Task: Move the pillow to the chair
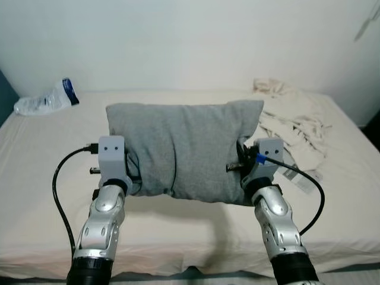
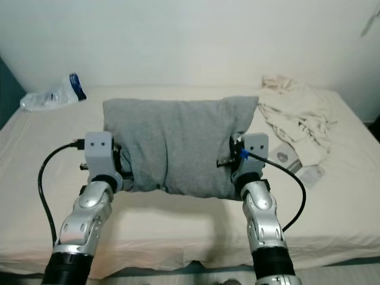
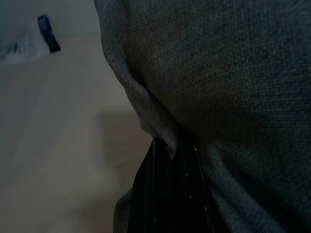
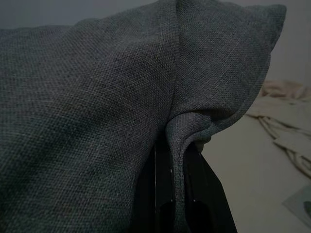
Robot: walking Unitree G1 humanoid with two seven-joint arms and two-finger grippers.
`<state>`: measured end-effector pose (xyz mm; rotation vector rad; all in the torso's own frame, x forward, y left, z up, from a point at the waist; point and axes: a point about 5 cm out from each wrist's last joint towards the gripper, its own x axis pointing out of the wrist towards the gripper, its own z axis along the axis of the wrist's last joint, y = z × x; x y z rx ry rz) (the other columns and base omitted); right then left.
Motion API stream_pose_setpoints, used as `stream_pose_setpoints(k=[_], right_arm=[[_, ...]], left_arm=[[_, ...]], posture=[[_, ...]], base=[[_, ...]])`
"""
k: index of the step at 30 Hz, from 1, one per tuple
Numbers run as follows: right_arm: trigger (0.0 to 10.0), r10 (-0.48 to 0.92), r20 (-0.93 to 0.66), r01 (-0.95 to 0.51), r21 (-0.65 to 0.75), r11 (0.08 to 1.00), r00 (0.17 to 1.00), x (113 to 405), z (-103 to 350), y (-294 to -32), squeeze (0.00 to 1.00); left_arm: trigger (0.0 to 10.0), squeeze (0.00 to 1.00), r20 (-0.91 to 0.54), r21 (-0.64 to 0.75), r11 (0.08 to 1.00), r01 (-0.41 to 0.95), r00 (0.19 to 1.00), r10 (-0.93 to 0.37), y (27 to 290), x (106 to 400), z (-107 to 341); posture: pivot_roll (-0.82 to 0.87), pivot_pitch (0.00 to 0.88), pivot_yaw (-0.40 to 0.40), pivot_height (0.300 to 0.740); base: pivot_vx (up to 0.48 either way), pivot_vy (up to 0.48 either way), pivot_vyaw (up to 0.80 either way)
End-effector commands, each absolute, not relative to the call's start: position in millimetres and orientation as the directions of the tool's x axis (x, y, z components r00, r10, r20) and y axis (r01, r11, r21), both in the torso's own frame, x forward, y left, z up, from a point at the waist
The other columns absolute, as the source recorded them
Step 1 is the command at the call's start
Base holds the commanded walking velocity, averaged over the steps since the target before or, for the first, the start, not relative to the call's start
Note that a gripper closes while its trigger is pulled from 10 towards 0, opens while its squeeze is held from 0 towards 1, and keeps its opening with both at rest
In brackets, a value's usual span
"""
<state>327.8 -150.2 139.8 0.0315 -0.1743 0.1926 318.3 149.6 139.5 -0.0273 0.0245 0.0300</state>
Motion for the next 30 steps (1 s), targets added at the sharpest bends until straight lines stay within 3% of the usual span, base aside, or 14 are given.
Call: stream_pose_setpoints(k=[1,18,25,27,30], right_arm=[[10.0,0.317,0.199,-0.324,0.005,0.946,0.927,326,146,-121,0.00],[10.0,0.334,0.197,-0.339,-0.006,0.941,0.922,327,146,-120,0.00],[10.0,0.345,0.045,-0.345,-0.019,0.938,0.937,327,113,-117,0.00],[10.0,0.370,-0.114,-0.377,-0.052,0.925,0.922,316,74,-119,0.00],[10.0,0.338,-0.225,-0.359,-0.058,0.932,0.914,302,44,-126,0.00]], left_arm=[[10.0,0.00,0.054,-0.029,0.997,0.077,0.996,-0.075,126,319,155],[10.0,0.00,0.049,-0.029,0.997,0.065,0.997,-0.063,128,320,153],[10.0,0.00,-0.012,0.001,0.997,0.071,0.997,-0.071,129,317,135],[10.0,0.00,-0.128,0.020,0.996,0.089,0.988,-0.086,129,309,100],[10.0,0.00,-0.238,0.024,0.993,0.117,0.965,-0.108,130,300,67]], posture=[[0.04,0.108,-0.010,0.711],[0.05,0.102,-0.015,0.740],[0.05,0.087,-0.010,0.740],[0.05,0.102,-0.008,0.740],[0.06,0.104,-0.020,0.740]], base=[[0.000,0.000,0.00],[0.000,0.000,0.00],[0.000,0.000,0.00],[0.000,0.000,0.00],[0.000,0.000,0.00]])
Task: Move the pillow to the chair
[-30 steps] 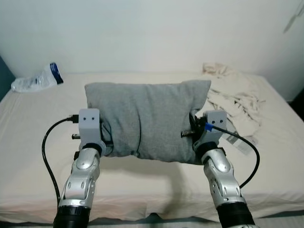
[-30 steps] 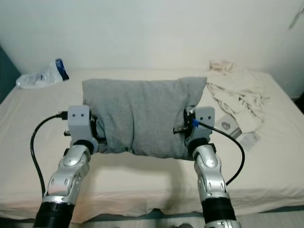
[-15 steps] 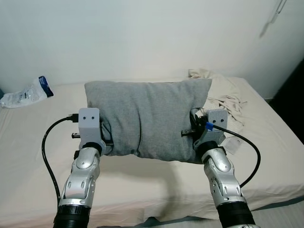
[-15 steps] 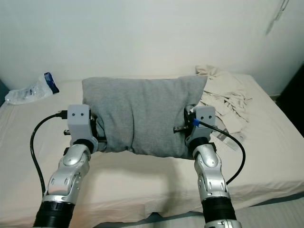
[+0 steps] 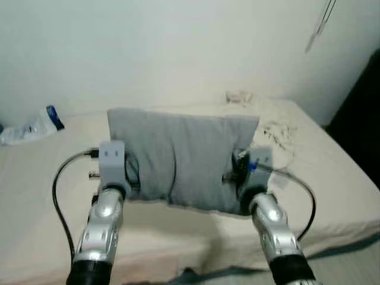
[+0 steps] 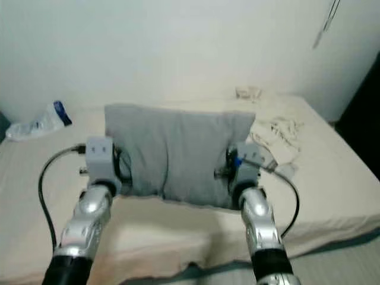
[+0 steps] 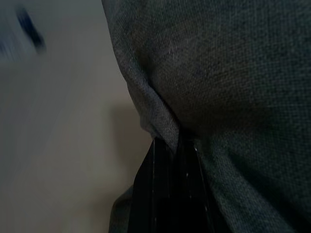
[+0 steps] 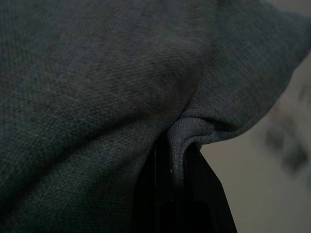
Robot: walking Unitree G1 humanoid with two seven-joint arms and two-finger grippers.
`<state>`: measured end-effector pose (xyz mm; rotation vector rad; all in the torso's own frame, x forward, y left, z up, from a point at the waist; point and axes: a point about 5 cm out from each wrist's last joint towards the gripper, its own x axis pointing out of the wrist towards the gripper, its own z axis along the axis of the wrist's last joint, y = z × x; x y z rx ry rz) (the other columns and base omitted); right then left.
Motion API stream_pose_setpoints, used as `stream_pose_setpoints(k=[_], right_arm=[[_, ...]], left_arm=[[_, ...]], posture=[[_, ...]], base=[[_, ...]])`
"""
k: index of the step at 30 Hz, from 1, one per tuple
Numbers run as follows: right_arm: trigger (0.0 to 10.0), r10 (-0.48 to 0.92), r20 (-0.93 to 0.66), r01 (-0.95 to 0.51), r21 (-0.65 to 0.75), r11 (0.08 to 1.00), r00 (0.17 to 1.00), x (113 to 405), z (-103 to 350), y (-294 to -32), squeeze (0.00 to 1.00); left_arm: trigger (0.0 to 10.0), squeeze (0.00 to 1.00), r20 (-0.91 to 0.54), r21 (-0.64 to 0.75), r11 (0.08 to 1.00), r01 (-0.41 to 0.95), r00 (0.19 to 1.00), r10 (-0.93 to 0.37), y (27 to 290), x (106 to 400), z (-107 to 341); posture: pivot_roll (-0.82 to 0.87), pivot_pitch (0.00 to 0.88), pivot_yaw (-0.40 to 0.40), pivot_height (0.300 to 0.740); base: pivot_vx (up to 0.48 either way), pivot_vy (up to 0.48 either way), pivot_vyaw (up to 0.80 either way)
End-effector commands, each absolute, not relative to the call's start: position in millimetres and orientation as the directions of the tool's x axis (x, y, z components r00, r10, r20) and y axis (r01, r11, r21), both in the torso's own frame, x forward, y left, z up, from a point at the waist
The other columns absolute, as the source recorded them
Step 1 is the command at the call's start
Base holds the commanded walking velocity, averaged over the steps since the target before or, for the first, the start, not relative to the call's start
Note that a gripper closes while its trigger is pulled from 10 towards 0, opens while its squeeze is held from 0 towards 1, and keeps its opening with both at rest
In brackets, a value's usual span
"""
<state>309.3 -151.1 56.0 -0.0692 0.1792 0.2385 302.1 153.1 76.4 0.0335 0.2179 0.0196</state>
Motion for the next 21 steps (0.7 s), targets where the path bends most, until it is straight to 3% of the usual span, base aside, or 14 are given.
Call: stream_pose_setpoints(k=[1,6,21], right_arm=[[10.0,0.325,-0.250,-0.346,-0.047,0.937,0.912,298,37,-129,0.00],[10.0,0.306,-0.311,-0.319,0.010,0.948,0.900,285,21,-138,0.00],[10.0,0.308,-0.255,-0.313,0.020,0.949,0.917,287,24,-137,0.00]], left_arm=[[10.0,0.00,-0.268,0.017,0.993,0.119,0.957,-0.111,131,298,61],[10.0,0.00,-0.315,-0.047,0.991,0.127,0.939,-0.135,132,291,50],[10.0,0.00,-0.306,0.057,0.988,0.146,0.944,-0.122,136,284,38]], posture=[[0.05,0.115,-0.021,0.740],[0.05,0.119,-0.027,0.740],[0.03,0.118,-0.006,0.740]], base=[[0.000,0.000,0.00],[0.000,0.000,0.00],[0.000,0.000,0.00]])
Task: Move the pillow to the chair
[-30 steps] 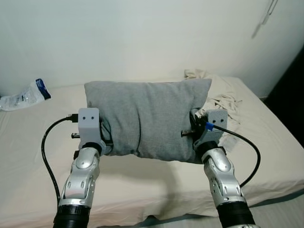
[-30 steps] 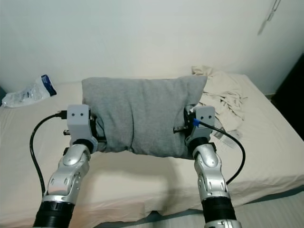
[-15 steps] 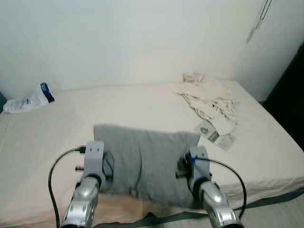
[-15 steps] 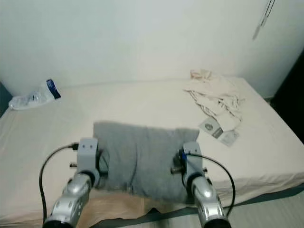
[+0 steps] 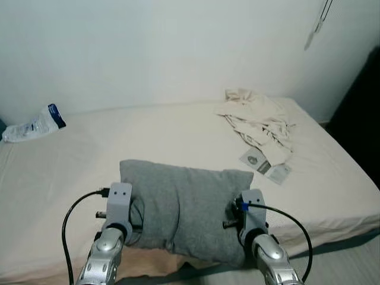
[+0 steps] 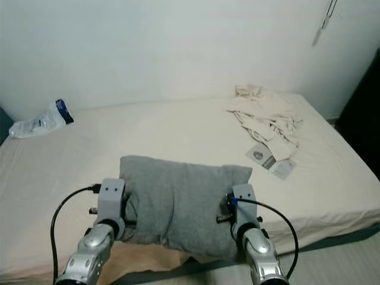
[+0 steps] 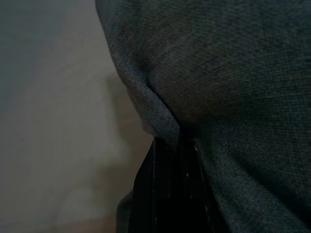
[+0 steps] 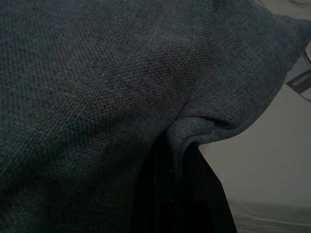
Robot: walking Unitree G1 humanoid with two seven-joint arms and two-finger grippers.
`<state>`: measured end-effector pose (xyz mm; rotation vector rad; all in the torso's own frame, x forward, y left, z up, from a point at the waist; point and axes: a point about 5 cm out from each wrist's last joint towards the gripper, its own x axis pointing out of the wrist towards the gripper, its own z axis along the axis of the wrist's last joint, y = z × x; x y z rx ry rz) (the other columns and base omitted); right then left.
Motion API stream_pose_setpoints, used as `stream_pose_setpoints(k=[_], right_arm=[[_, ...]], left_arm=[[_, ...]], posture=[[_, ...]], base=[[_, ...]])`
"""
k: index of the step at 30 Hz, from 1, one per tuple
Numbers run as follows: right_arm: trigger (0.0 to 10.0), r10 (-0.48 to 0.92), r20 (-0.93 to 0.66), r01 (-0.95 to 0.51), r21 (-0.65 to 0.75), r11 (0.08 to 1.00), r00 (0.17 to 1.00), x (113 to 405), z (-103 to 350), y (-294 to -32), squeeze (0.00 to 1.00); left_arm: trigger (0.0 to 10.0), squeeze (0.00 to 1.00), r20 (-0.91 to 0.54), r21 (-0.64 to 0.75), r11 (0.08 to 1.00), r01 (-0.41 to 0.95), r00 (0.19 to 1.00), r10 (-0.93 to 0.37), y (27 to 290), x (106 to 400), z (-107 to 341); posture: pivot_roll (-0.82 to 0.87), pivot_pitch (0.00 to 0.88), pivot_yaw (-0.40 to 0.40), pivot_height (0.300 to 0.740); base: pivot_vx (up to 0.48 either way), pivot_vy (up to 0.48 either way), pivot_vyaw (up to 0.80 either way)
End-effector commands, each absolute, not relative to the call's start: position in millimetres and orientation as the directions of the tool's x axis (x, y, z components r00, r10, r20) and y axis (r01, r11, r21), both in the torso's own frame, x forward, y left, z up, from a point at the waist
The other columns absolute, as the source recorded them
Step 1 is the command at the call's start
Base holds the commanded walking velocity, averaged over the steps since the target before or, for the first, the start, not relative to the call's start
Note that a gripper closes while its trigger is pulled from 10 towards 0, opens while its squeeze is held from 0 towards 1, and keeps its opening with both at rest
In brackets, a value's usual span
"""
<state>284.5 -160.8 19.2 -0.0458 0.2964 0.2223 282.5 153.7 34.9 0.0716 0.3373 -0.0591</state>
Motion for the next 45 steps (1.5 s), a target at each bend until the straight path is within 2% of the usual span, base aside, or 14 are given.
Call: stream_pose_setpoints(k=[1,21,40,45], right_arm=[[10.0,0.308,-0.250,-0.313,0.020,0.950,0.918,288,25,-139,0.00],[10.0,0.273,-0.281,-0.286,-0.007,0.958,0.920,292,23,-146,0.00],[10.0,0.302,-0.286,-0.322,-0.022,0.947,0.909,293,23,-146,0.00],[10.0,0.281,-0.304,-0.323,-0.097,0.941,0.910,293,21,-149,0.00]], left_arm=[[10.0,0.00,-0.302,0.063,0.986,0.151,0.945,-0.126,136,284,38],[10.0,0.00,-0.288,0.085,0.986,0.143,0.951,-0.114,135,283,37],[10.0,0.00,-0.289,0.087,0.988,0.128,0.952,-0.098,136,279,35],[10.0,0.00,-0.291,0.090,0.988,0.126,0.952,-0.095,136,279,35]], posture=[[0.03,0.117,-0.006,0.740],[0.03,0.109,-0.022,0.740],[0.04,0.109,-0.035,0.740],[0.04,0.116,-0.039,0.740]], base=[[0.000,0.000,-0.46],[0.000,0.000,-0.77],[0.000,0.000,-0.80],[0.000,0.000,-0.80]])
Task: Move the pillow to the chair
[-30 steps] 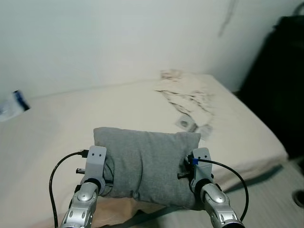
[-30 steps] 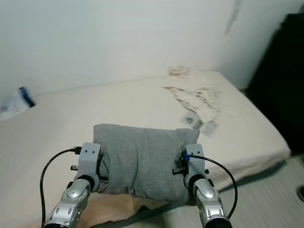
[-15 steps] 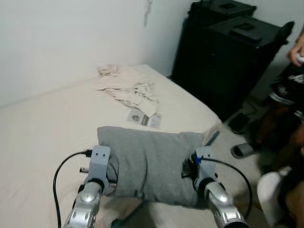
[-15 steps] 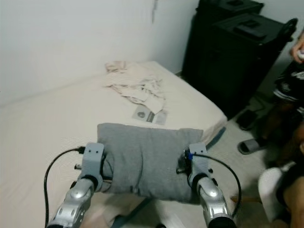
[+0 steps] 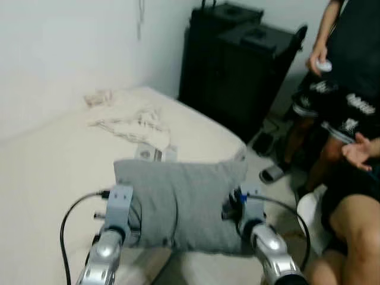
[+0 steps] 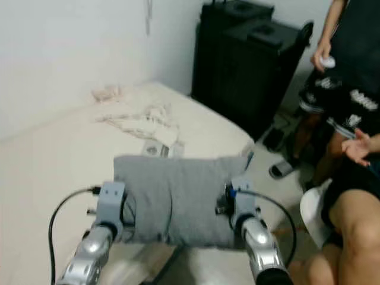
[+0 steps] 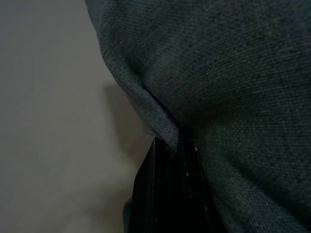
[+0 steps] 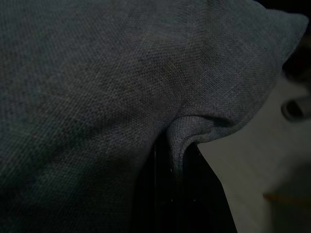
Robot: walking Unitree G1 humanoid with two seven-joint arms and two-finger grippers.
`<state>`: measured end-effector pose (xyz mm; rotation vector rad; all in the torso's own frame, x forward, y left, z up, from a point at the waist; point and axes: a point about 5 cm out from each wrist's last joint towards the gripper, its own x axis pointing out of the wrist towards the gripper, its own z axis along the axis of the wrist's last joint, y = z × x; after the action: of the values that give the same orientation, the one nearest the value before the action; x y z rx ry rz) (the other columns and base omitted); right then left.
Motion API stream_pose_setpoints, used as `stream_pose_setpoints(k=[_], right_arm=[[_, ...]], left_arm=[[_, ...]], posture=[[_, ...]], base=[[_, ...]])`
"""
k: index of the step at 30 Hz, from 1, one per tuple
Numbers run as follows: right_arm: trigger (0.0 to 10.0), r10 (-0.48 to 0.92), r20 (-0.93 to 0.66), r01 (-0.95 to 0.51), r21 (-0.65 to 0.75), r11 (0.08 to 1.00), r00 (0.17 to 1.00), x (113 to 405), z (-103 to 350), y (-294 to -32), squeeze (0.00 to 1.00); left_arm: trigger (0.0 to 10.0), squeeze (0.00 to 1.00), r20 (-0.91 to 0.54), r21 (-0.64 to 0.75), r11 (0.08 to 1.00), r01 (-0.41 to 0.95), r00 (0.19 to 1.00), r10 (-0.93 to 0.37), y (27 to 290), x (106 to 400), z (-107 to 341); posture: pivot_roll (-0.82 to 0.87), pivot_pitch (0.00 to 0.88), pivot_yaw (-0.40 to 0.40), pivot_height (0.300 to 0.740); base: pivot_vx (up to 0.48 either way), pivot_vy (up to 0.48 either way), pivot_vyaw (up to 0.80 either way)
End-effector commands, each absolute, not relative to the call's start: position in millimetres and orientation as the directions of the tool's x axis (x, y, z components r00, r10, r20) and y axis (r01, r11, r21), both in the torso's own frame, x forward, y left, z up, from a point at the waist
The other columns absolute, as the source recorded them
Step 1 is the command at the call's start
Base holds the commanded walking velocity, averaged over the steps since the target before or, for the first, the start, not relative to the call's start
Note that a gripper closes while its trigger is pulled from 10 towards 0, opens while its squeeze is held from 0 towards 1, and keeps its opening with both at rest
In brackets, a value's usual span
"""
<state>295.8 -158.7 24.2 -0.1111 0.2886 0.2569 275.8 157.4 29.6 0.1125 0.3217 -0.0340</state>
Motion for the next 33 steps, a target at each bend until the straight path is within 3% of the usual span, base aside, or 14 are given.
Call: stream_pose_setpoints(k=[1,18,33], right_arm=[[10.0,0.273,-0.320,-0.319,-0.101,0.942,0.907,293.0,19.3,-150.3,0.00],[10.0,0.169,-0.362,-0.181,0.001,0.983,0.917,289.7,10.9,-156.1,0.00],[10.0,0.196,-0.364,-0.218,-0.019,0.976,0.910,288.5,10.9,-152.0,0.00]], left_arm=[[10.0,0.00,-0.290,0.090,0.988,0.126,0.952,-0.095,135.5,279.6,35.2],[10.0,0.00,-0.274,0.095,0.982,0.161,0.953,-0.129,133.0,286.1,40.8],[10.0,0.00,-0.278,0.094,0.983,0.160,0.952,-0.128,134.5,287.0,40.5]], posture=[[0.04,0.116,-0.039,0.740],[0.04,0.124,0.011,0.740],[0.04,0.123,0.012,0.740]], base=[[0.000,0.000,-0.80],[0.000,0.000,-0.80],[0.000,0.000,-0.80]])
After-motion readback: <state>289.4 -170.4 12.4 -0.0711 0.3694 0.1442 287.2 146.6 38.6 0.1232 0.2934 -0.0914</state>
